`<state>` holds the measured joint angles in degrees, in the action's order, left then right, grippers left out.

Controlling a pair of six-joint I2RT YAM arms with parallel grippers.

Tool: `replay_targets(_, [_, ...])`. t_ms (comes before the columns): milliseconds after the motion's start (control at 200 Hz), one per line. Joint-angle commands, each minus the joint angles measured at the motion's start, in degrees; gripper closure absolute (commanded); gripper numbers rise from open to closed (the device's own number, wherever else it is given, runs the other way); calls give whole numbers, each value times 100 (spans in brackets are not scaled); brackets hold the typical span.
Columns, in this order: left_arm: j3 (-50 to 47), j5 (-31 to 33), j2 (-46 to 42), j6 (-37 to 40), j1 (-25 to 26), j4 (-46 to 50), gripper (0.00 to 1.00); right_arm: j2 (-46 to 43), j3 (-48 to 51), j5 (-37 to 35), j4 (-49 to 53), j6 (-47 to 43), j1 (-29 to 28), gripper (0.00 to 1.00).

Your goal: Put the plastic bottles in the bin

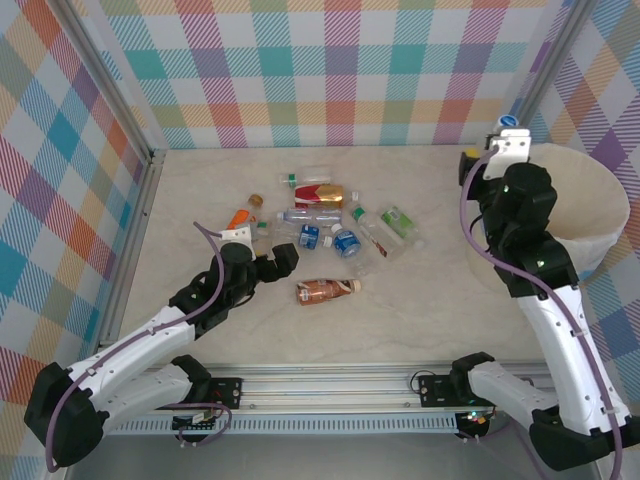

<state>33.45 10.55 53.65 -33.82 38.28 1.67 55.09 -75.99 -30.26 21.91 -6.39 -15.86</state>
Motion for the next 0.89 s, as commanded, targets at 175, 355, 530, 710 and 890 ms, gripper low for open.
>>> replay_targets(175, [-53,158,-5,-132,13,124,0,375,-241,-716,-458,-831,976,50])
replay_targets(355, [29,176,73,-204,-23,161,0,619,-180,-727,-502,-1042,1815,49])
replay_targets(530, [189,25,312,-257,-48,430,0,1038,-141,-700,-181,-982,2638,48])
replay_targets(710, [460,-214,739,-386,-49,872,0,1357,94,-1238,6,-887,2913,45])
replay_targets(890, [710,-957,1384,-69,-58,1054,0,1557,31,-1388,371,-632,2944,26])
